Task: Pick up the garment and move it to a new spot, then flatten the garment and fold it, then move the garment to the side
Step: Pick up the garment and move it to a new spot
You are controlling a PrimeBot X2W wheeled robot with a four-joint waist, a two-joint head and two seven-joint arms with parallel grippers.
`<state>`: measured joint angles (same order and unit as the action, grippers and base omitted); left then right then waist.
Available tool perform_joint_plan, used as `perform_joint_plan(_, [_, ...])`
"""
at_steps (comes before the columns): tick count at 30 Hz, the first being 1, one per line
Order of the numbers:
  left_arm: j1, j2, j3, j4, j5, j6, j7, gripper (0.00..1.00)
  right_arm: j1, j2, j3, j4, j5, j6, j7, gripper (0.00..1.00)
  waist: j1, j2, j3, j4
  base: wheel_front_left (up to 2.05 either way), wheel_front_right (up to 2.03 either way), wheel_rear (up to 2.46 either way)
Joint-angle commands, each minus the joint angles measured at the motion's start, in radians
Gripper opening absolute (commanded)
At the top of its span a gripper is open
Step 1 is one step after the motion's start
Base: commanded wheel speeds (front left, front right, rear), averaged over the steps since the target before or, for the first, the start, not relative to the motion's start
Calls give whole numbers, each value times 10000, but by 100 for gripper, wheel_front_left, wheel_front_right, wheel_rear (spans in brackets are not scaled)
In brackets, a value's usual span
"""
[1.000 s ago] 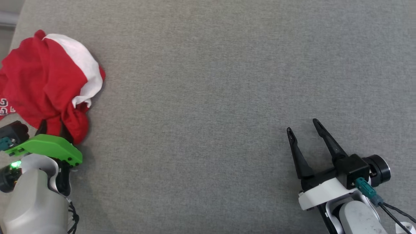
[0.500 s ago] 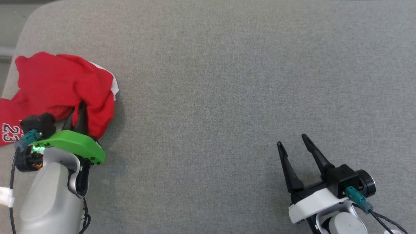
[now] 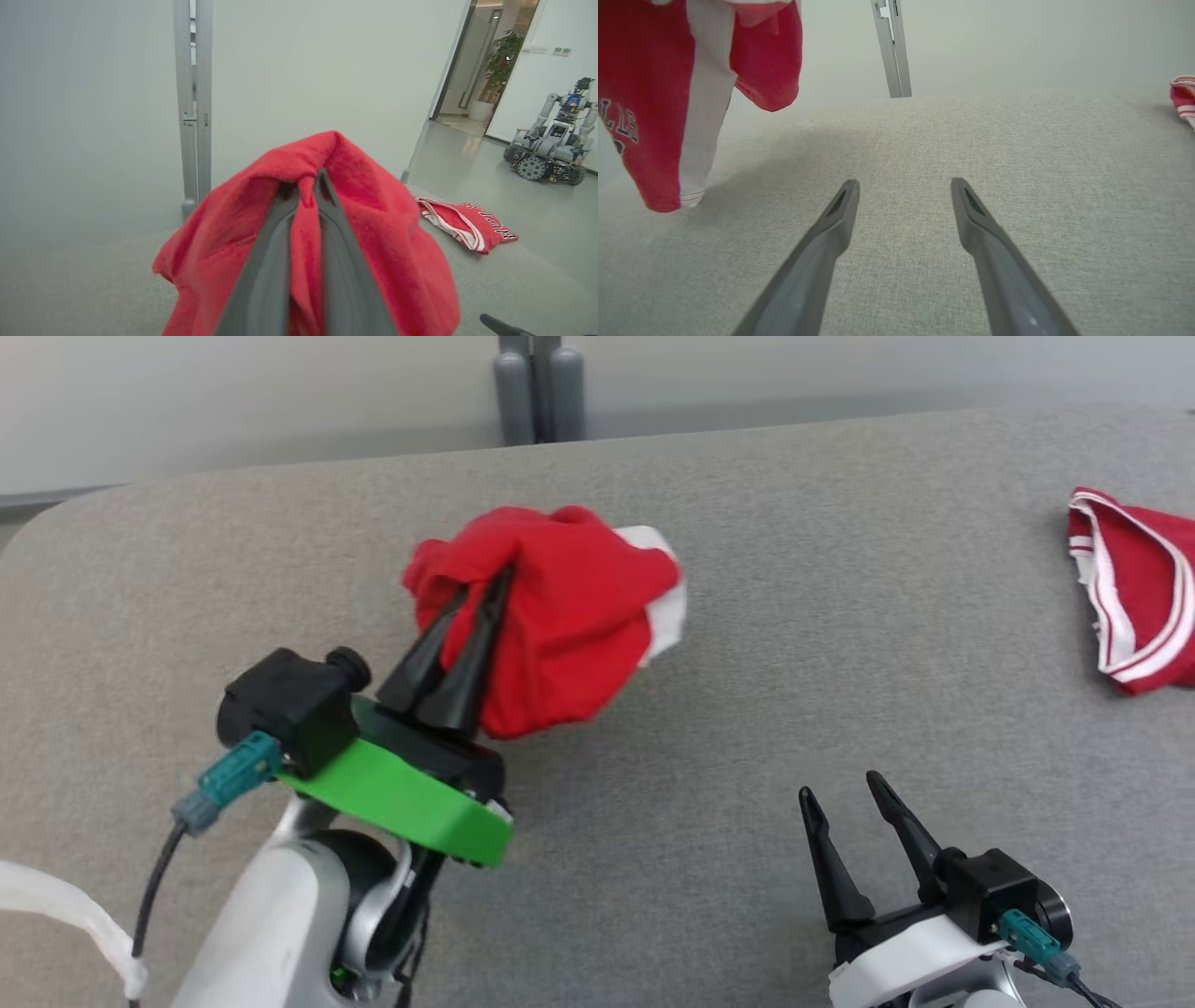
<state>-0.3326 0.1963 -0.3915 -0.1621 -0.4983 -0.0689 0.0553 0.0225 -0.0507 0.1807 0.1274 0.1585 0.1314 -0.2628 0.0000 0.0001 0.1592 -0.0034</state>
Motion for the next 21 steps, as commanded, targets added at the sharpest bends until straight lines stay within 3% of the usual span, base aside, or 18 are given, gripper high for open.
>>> perform_joint_plan(1, [229,-103,-207,-620,-13,98,230,0,128,-6,-25,-37,59,-13,-26,100,0,-1,-334,-1026,0,0,0])
perform_joint_plan(7, [707,-912,-1044,-2573,-1024,398,1036,0,32,-5,-52,-111,151,-13,-26,100,0,-1,-156,-2008,0,0,0])
perform_joint_plan(11, [1111,-1244,-716,-2373,-2448,1131,1247,0,48,1,-50,-106,229,-11,-26,100,0,-1,10,-2490,0,0,0])
perform_joint_plan(14, [1267,-1258,200,-1017,-3214,1765,1109,0,21,-1,-7,-94,322,-13,-26,100,0,-1,157,-2763,0,0,0])
perform_joint_plan(21, [1011,-1087,1966,3807,-4227,2236,663,0,-122,-2,113,7,421,-13,-26,100,0,-1,354,-3107,0,0,0])
